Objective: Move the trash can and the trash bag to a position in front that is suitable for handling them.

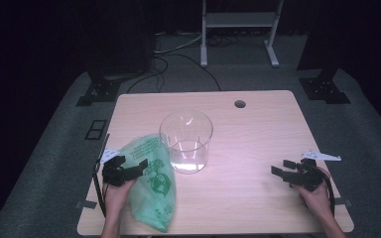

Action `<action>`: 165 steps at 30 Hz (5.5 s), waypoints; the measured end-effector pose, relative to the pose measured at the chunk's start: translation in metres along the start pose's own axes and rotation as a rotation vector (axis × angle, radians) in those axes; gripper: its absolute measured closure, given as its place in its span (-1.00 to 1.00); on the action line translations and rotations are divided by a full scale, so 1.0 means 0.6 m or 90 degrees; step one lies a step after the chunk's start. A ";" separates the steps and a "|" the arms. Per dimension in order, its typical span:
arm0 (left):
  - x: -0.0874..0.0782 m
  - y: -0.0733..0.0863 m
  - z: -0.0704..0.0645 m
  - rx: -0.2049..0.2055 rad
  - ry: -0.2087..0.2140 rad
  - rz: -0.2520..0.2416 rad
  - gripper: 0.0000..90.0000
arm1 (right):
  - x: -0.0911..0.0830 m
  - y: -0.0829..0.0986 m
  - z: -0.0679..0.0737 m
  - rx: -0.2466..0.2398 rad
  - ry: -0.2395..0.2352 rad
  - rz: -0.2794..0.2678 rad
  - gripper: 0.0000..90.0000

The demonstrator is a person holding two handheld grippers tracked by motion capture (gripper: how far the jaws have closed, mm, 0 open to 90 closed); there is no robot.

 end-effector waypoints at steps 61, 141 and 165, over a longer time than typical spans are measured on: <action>0.179 -0.077 -0.175 0.110 0.103 0.078 -0.91 | -0.023 -0.008 -0.011 0.017 0.030 -0.021 -0.47; -0.087 0.144 -0.084 0.238 0.127 0.173 -0.91 | -0.019 -0.007 0.003 0.011 0.019 -0.020 -0.47; 0.058 0.127 -0.182 0.222 0.050 0.231 -0.91 | -0.031 -0.014 0.002 0.004 0.019 -0.036 -0.47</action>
Point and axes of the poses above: each handheld gripper's, and its own axes: x roughly forward along the jaws, y roughly out of its underside, z roughly to its left, the point moved 10 cm from there along x, roughly forward along the jaws, and after that the axes turned 2 degrees about -x, right-handed, at the moved point
